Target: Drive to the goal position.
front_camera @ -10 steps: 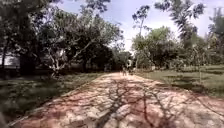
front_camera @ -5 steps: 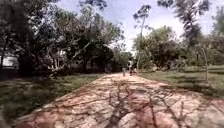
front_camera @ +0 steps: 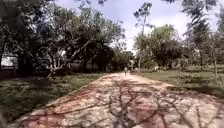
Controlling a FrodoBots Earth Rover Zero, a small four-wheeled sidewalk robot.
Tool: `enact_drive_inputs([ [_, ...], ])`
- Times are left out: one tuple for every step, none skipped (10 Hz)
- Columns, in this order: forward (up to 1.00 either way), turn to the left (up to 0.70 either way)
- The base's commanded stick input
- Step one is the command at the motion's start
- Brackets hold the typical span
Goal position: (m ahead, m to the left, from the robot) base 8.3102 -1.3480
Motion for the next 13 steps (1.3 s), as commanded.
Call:
enact_drive_inputs([
  [0.7,-0.35],
  [0.7,-0.06],
  [0.7,0.0],
  [0.7,0.0],
  [0.7,0.0],
  [0.7,0.0],
  [0.7,0.0],
  [0.7,0.0],
  [0.7,0.0],
  [0.7,0.0],
  [0.7,0.0],
  [0.7,0.0],
  [0.7,0.0],
])
